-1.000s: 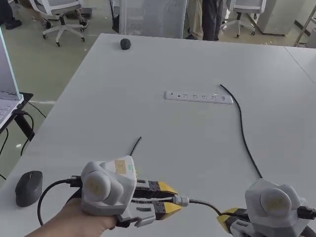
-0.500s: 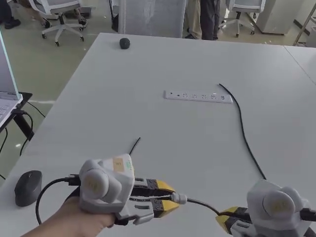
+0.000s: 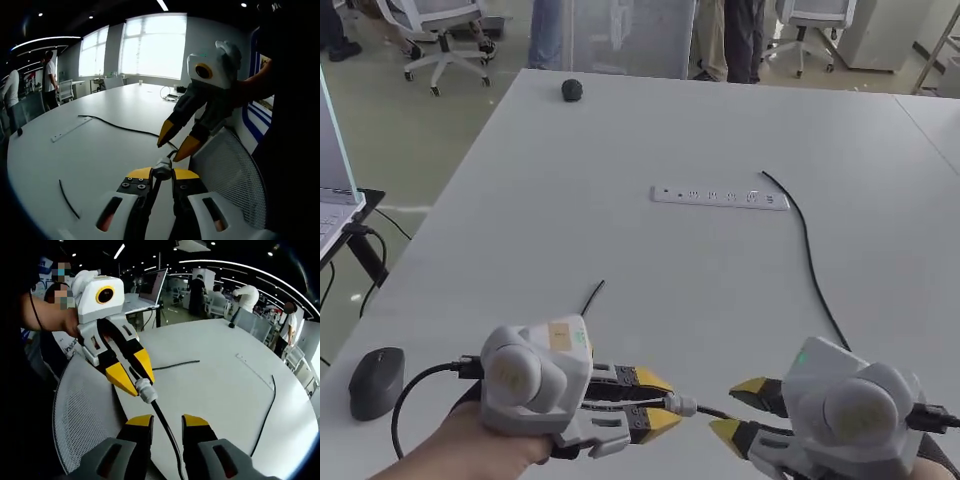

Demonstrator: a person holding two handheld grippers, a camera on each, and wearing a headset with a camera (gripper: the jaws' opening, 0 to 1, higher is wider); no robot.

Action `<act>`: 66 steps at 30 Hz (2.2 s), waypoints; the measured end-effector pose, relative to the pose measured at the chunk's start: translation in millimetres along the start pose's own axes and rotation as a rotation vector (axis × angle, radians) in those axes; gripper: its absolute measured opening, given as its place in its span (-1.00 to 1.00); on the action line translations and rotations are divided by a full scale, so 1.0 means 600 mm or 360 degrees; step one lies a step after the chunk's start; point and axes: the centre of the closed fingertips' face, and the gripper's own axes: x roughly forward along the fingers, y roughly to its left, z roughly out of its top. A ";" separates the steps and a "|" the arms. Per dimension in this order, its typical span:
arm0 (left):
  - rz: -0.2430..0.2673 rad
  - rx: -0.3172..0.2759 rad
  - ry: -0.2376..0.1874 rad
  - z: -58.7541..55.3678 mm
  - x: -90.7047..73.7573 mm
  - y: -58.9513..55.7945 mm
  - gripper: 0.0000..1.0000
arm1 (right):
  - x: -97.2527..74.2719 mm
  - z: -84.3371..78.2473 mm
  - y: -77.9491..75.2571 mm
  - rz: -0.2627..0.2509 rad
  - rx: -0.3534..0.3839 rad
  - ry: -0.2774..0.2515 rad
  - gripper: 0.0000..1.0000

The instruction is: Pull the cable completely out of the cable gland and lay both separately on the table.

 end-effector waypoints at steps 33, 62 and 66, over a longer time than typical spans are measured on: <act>0.0008 0.0013 -0.0016 0.011 -0.001 0.007 -0.70 | 0.007 -0.013 -0.003 0.0010 -0.0070 0.0065 -1.00; 0.0008 0.0015 -0.0021 0.011 -0.002 0.002 -0.70 | 0.007 -0.105 -0.040 -0.0079 0.0464 0.0204 -1.00; 0.0008 0.0016 -0.0019 0.011 -0.003 0.001 -0.70 | 0.011 -0.118 -0.042 -0.0082 0.0574 0.0227 -1.00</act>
